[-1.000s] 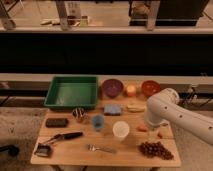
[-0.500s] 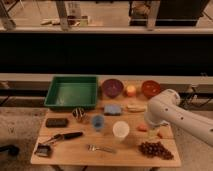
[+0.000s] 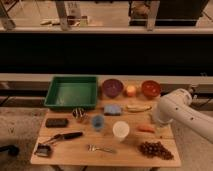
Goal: Place pepper in metal cup
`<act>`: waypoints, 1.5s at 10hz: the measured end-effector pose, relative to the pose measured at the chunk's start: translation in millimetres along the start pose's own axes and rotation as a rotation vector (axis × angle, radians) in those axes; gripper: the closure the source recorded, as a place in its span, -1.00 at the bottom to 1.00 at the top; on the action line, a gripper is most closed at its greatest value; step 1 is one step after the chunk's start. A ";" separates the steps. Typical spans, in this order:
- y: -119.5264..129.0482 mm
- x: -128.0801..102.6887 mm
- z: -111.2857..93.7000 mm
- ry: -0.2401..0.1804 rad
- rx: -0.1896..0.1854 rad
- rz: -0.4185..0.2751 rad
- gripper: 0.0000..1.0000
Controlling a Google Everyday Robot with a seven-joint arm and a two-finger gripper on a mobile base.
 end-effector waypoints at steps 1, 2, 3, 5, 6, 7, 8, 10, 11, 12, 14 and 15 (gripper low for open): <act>-2.9 3.5 -0.9 0.000 0.007 0.004 -0.60; -5.1 9.0 -1.5 -0.001 0.013 0.015 -0.60; -6.2 13.6 -1.7 -0.003 0.017 0.025 -0.60; -7.7 19.3 2.6 -0.011 0.018 0.039 -0.60; -6.8 22.8 8.5 -0.013 0.013 0.046 -0.60; -5.4 26.8 17.5 -0.017 0.004 0.055 -0.60; -5.8 28.5 23.6 -0.020 -0.002 0.059 -0.60; -8.8 32.1 31.9 -0.022 -0.007 0.065 -0.60; -8.0 37.6 35.5 -0.018 -0.012 0.073 -0.60; -7.5 41.3 38.1 -0.017 -0.016 0.079 -0.60; -6.1 44.6 43.3 -0.025 -0.025 0.091 -0.53; -4.2 47.1 45.9 -0.026 -0.031 0.098 -0.36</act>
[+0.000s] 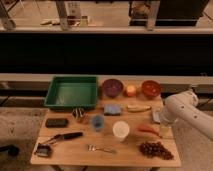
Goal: Place pepper in metal cup
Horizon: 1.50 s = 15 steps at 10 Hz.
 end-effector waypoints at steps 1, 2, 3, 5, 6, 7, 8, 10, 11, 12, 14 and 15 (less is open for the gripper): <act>1.8 1.9 2.3 -0.001 -0.006 0.006 -0.26; 4.1 2.7 5.3 -0.003 -0.014 0.010 -0.10; 4.9 2.3 6.6 -0.004 -0.017 0.010 -0.06; 7.0 -1.2 9.3 -0.005 -0.027 0.007 -0.06; 9.9 -3.6 9.3 -0.004 -0.035 0.006 -0.09; 13.9 -5.8 8.8 -0.004 -0.042 0.005 -0.18; 16.6 -8.2 8.0 -0.004 -0.046 0.004 -0.18; 24.1 -13.1 8.0 -0.002 -0.063 0.002 -0.18; 26.1 -14.3 8.2 -0.002 -0.066 0.002 -0.18; 29.9 -15.0 9.4 -0.002 -0.075 0.005 -0.18; 33.5 -15.1 12.1 -0.005 -0.087 0.009 -0.18; 35.1 -14.5 13.4 -0.007 -0.093 0.013 -0.18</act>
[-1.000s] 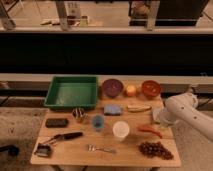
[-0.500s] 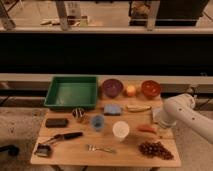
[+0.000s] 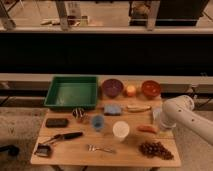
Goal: Place pepper in metal cup
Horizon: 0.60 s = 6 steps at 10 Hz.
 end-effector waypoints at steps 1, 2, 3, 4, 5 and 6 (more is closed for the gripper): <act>0.9 0.8 1.1 -0.002 -0.003 0.004 -0.18; 1.6 1.7 3.0 -0.004 -0.007 0.007 -0.18; 1.4 3.2 5.0 -0.006 -0.009 0.009 -0.18; 1.3 4.9 6.6 -0.008 -0.010 0.011 -0.18; 1.4 6.2 7.0 -0.008 -0.010 0.014 -0.18; 1.7 8.3 7.0 -0.007 -0.009 0.018 -0.18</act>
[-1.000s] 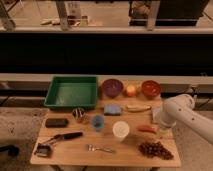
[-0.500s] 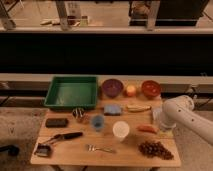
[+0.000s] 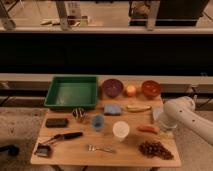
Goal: Place pepper in metal cup
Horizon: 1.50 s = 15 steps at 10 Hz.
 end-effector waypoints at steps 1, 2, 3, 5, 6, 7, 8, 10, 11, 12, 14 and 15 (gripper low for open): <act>0.2 1.3 0.3 0.000 0.001 0.002 -0.18; -0.4 1.7 0.0 -0.001 0.005 0.003 -0.18; -0.2 1.7 0.0 -0.002 0.007 0.003 -0.18; -0.9 -1.6 -2.7 -0.005 0.014 -0.003 -0.18; -0.9 -4.3 -3.3 -0.007 0.016 -0.008 -0.18; -1.1 -7.9 -4.3 -0.009 0.017 -0.014 -0.18; -1.3 -12.2 -4.8 -0.013 0.018 -0.022 -0.18; -2.3 -19.3 -3.4 -0.020 0.016 -0.036 -0.18; -3.4 -24.1 -2.1 -0.024 0.014 -0.047 -0.18; -5.1 -27.7 -1.2 -0.027 0.013 -0.056 -0.18; -10.7 -36.4 1.8 -0.034 0.012 -0.077 -0.18; -13.2 -39.4 2.2 -0.037 0.014 -0.083 -0.18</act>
